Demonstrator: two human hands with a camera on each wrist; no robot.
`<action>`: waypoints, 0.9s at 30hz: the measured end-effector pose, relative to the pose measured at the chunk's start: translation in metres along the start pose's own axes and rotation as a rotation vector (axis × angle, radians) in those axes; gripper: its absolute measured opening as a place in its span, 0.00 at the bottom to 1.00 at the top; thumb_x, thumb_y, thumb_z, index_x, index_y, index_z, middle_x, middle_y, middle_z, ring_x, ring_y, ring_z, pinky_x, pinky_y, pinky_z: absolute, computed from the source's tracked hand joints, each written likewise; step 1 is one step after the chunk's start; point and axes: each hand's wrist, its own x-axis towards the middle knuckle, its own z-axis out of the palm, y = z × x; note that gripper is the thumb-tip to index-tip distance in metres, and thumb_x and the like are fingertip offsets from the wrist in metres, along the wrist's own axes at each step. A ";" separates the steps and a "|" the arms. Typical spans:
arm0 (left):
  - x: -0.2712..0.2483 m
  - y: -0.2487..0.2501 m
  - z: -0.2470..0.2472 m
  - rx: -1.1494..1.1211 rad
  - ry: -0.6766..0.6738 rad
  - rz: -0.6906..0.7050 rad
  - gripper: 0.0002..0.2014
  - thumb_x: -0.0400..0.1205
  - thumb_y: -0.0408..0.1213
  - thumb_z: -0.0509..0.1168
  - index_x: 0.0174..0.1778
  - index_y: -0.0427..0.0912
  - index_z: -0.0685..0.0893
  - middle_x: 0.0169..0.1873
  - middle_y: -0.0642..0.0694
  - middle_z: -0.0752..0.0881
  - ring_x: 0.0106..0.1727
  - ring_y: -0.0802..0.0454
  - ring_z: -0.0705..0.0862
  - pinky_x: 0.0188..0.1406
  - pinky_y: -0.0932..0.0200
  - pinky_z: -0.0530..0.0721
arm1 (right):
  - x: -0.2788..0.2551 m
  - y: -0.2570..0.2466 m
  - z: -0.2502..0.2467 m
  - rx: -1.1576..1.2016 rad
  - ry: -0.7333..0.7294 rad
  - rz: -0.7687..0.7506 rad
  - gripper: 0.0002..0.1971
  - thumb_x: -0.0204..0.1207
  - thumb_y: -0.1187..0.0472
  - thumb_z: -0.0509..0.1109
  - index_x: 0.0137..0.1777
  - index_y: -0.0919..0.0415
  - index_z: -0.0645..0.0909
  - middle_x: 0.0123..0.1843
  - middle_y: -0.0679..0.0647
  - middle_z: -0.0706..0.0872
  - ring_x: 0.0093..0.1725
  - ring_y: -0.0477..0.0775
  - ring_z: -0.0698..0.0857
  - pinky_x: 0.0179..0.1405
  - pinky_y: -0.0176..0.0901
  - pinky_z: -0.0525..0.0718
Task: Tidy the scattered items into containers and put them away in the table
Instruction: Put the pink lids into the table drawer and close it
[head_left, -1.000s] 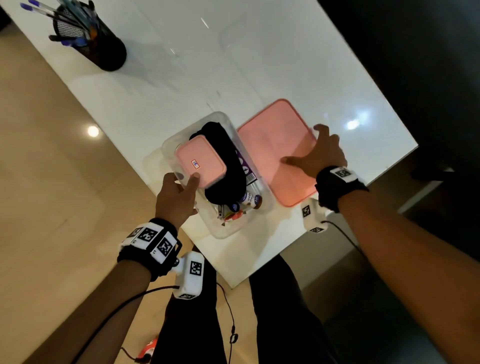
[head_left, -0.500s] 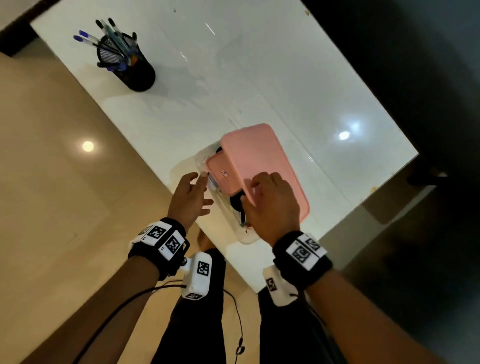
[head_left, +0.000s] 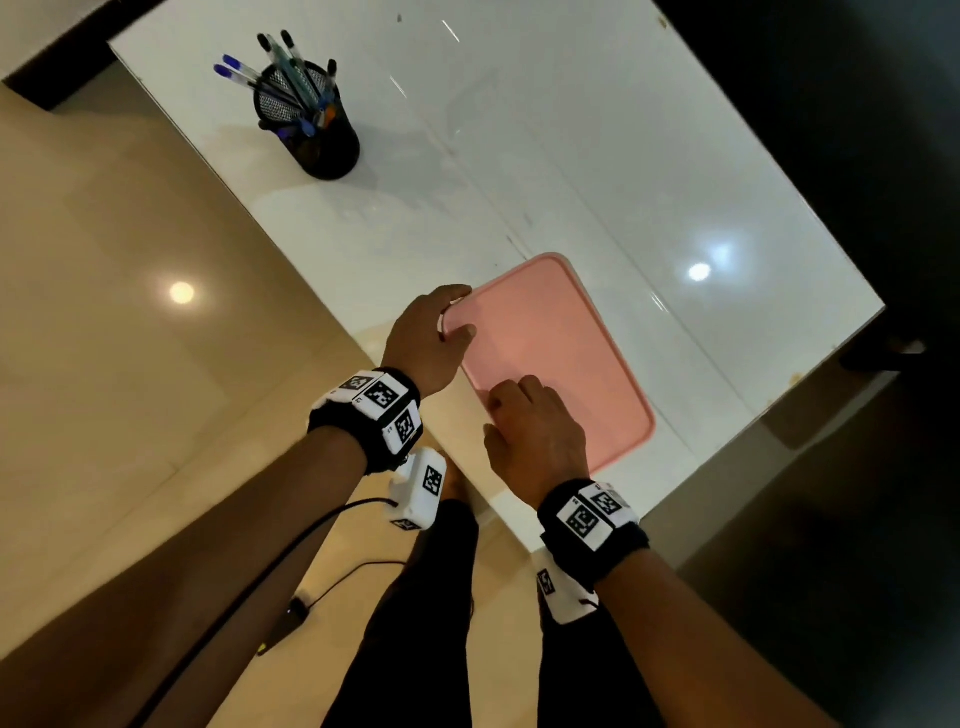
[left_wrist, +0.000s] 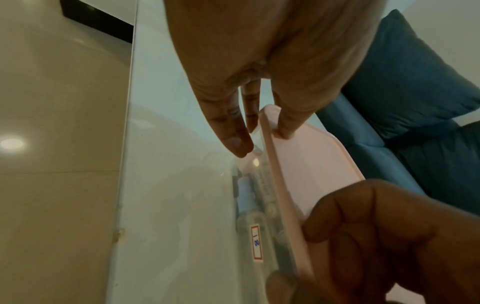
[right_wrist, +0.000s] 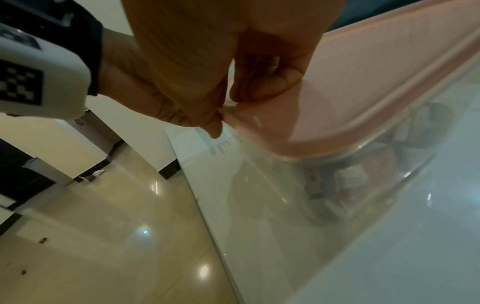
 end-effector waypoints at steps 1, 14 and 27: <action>0.002 0.000 -0.001 -0.008 0.001 -0.003 0.22 0.81 0.39 0.68 0.72 0.50 0.76 0.63 0.45 0.81 0.59 0.43 0.83 0.60 0.42 0.84 | 0.001 0.001 -0.003 0.016 0.018 0.008 0.15 0.74 0.51 0.71 0.58 0.51 0.77 0.53 0.49 0.77 0.51 0.55 0.77 0.34 0.45 0.77; 0.019 0.002 -0.006 0.186 0.006 0.093 0.22 0.79 0.41 0.71 0.70 0.51 0.80 0.54 0.46 0.82 0.56 0.51 0.79 0.58 0.61 0.72 | 0.034 0.034 -0.029 -0.143 -0.064 0.239 0.68 0.50 0.17 0.69 0.83 0.39 0.33 0.86 0.57 0.30 0.84 0.69 0.33 0.79 0.78 0.44; 0.046 0.024 -0.036 -0.002 -0.253 -0.088 0.17 0.74 0.30 0.76 0.58 0.42 0.88 0.39 0.44 0.86 0.42 0.45 0.87 0.39 0.58 0.90 | 0.058 0.012 -0.046 -0.144 -0.278 0.349 0.77 0.47 0.30 0.83 0.79 0.39 0.23 0.81 0.59 0.20 0.80 0.81 0.33 0.72 0.88 0.49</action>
